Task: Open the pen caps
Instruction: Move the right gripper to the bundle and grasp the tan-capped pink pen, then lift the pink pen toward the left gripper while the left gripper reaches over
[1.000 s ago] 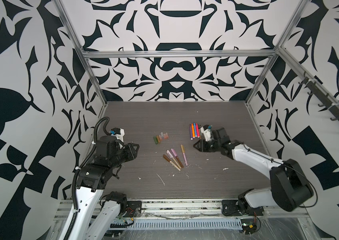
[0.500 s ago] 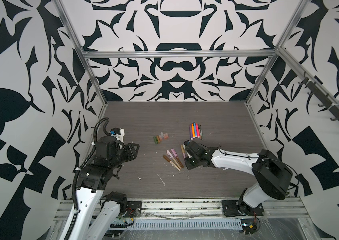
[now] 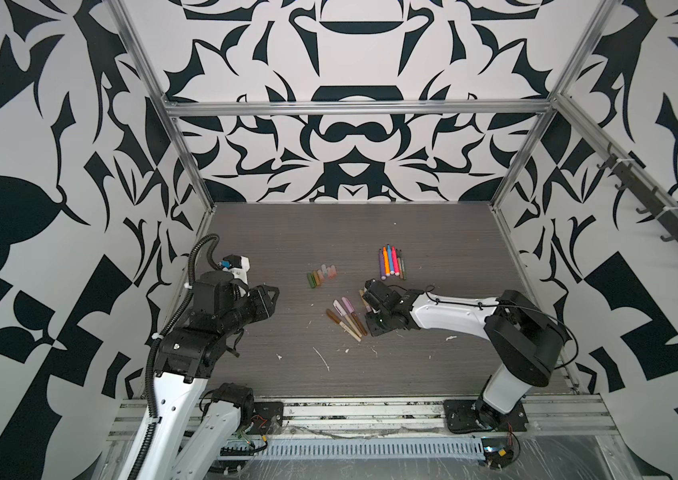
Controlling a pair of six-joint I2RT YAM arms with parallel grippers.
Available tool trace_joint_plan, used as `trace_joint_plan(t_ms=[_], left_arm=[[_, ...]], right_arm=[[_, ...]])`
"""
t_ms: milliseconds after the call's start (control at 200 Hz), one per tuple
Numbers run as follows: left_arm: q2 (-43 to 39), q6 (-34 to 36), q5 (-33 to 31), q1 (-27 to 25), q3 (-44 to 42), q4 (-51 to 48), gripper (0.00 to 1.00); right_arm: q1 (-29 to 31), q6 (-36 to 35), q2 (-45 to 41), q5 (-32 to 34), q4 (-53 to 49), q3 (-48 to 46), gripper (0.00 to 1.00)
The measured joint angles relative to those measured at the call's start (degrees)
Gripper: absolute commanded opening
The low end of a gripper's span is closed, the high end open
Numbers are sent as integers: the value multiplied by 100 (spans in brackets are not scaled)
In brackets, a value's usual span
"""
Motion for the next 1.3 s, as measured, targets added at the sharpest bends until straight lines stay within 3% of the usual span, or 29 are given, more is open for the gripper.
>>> trace_joint_plan(t_ms=[80,280,390,490,660,880,1050,1300], left_arm=[[11,0,-2,0,0,0,40],[199,-17,144,0,-2,4,45],[531,-179,466,0,-59,179,43],[940,-732,1005,-52,-610,1084,41],[2273,-1631,938,-1084,-1163,2297,42],[3753,-1932,501,-2275,-330,2977,42],[4288,-1976,348,-2542,-20,3174,41],[4452,-2000,247,-2627,-9,3187,39]], right_arm=[[0,-20,-7,-24,20,2,7],[-63,-195,-420,-175,57,-173,4],[-116,-295,-997,-723,63,-269,2],[-146,-264,-1322,-1370,236,-271,0],[-52,46,-1593,-2109,625,-487,0],[70,247,-1718,-2258,610,-570,0],[52,376,-1840,-2221,549,-634,0],[76,393,-2004,-2229,531,-645,0]])
